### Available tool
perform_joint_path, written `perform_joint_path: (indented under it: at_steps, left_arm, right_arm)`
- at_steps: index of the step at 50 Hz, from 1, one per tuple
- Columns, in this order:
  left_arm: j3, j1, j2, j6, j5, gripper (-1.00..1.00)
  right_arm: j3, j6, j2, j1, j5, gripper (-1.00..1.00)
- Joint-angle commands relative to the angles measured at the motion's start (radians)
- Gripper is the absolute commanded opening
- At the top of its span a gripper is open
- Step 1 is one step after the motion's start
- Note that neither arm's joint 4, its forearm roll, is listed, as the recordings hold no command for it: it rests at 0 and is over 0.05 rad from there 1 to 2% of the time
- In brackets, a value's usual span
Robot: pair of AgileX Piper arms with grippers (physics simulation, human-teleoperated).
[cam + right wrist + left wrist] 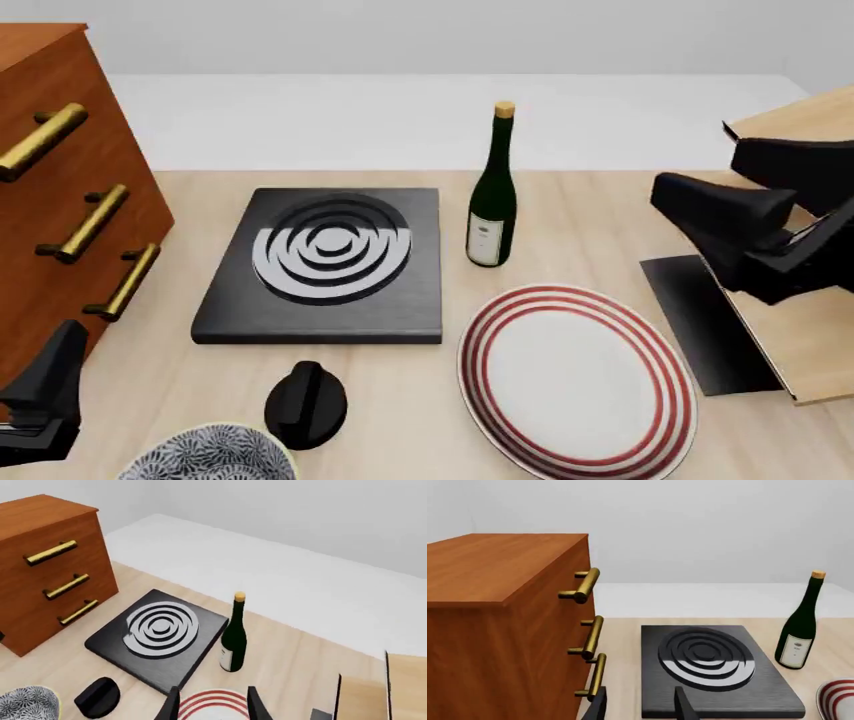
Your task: Pick up the akita bowl and put it on the plate.
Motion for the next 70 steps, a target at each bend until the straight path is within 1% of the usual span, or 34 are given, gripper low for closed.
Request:
perform_joint_path:
  at_steps: [1, 2, 3, 6, 8, 10, 11, 13, 14, 17, 20, 21, 23, 25, 27, 29, 34, 36, 37, 38, 40, 50, 52, 54, 56, 57, 62, 64, 70]
  left_arm:
    - [0.0, 0.0, 0.0, 0.0, 0.0, 1.0]
    - [0.0, 0.0, 0.0, 0.0, 0.0, 1.0]
    - [0.0, 0.0, 0.0, 0.0, 0.0, 1.0]
    - [0.0, 0.0, 0.0, 0.0, 0.0, 1.0]
    - [0.0, 0.0, 0.0, 0.0, 0.0, 1.0]
    - [0.0, 0.0, 0.0, 0.0, 0.0, 1.0]
    - [0.0, 0.0, 0.0, 0.0, 0.0, 1.0]
    - [0.0, 0.0, 0.0, 0.0, 0.0, 1.0]
    - [0.0, 0.0, 0.0, 0.0, 0.0, 1.0]
    - [0.0, 0.0, 0.0, 0.0, 0.0, 1.0]
    - [0.0, 0.0, 0.0, 0.0, 0.0, 1.0]
    - [0.0, 0.0, 0.0, 0.0, 0.0, 1.0]
    - [0.0, 0.0, 0.0, 0.0, 0.0, 1.0]
    - [0.0, 0.0, 0.0, 0.0, 0.0, 1.0]
    - [0.0, 0.0, 0.0, 0.0, 0.0, 1.0]
    - [0.0, 0.0, 0.0, 0.0, 0.0, 1.0]
    - [0.0, 0.0, 0.0, 0.0, 0.0, 1.0]
    - [0.0, 0.0, 0.0, 0.0, 0.0, 1.0]
    - [0.0, 0.0, 0.0, 0.0, 0.0, 1.0]
    - [0.0, 0.0, 0.0, 0.0, 0.0, 1.0]
    - [0.0, 0.0, 0.0, 0.0, 0.0, 1.0]
    - [0.0, 0.0, 0.0, 0.0, 0.0, 1.0]
    - [0.0, 0.0, 0.0, 0.0, 0.0, 1.0]
    - [0.0, 0.0, 0.0, 0.0, 0.0, 1.0]
    - [0.0, 0.0, 0.0, 0.0, 0.0, 1.0]
    - [0.0, 0.0, 0.0, 0.0, 0.0, 1.0]
    - [0.0, 0.0, 0.0, 0.0, 0.0, 1.0]
    - [0.0, 0.0, 0.0, 0.0, 0.0, 1.0]
    - [0.0, 0.0, 0.0, 0.0, 0.0, 1.0]
  right_arm:
    - [-0.118, 0.029, 0.166, 0.158, 0.065, 1.0]
    - [-0.13, 0.039, 0.187, 0.174, 0.076, 1.0]
    - [-0.194, 0.044, 0.278, 0.296, 0.135, 1.0]
    - [-0.213, 0.06, 0.319, 0.353, 0.151, 1.0]
    - [-0.228, 0.077, 0.334, 0.361, 0.154, 1.0]
    - [-0.235, 0.063, 0.366, 0.38, 0.163, 1.0]
    - [-0.243, 0.062, 0.386, 0.4, 0.167, 1.0]
    - [-0.252, 0.077, 0.4, 0.407, 0.164, 1.0]
    - [-0.258, 0.067, 0.415, 0.417, 0.168, 1.0]
    - [-0.282, 0.092, 0.464, 0.465, 0.169, 1.0]
    - [-0.305, 0.078, 0.485, 0.469, 0.167, 1.0]
    - [-0.324, 0.093, 0.505, 0.484, 0.169, 1.0]
    - [-0.341, 0.099, 0.542, 0.52, 0.168, 1.0]
    - [-0.348, 0.111, 0.563, 0.529, 0.16, 1.0]
    - [-0.354, 0.1, 0.597, 0.556, 0.152, 1.0]
    - [-0.363, 0.092, 0.612, 0.561, 0.147, 1.0]
    - [-0.378, 0.114, 0.668, 0.608, 0.153, 1.0]
    - [-0.377, 0.115, 0.683, 0.611, 0.15, 1.0]
    - [-0.366, 0.14, 0.741, 0.638, 0.123, 1.0]
    - [-0.366, 0.141, 0.743, 0.638, 0.12, 1.0]
    - [-0.349, 0.178, 0.751, 0.661, 0.09, 1.0]
    - [-0.331, 0.204, 0.798, 0.669, 0.018, 1.0]
    - [-0.328, 0.218, 0.803, 0.673, 0.007, 1.0]
    - [-0.321, 0.256, 0.799, 0.689, -0.012, 1.0]
    - [-0.32, 0.257, 0.812, 0.7, -0.017, 1.0]
    - [-0.303, 0.268, 0.849, 0.694, -0.051, 1.0]
    - [-0.261, 0.296, 0.869, 0.694, -0.098, 1.0]
    - [-0.229, 0.319, 0.885, 0.695, -0.143, 1.0]
    - [-0.22, 0.331, 0.903, 0.703, -0.165, 1.0]
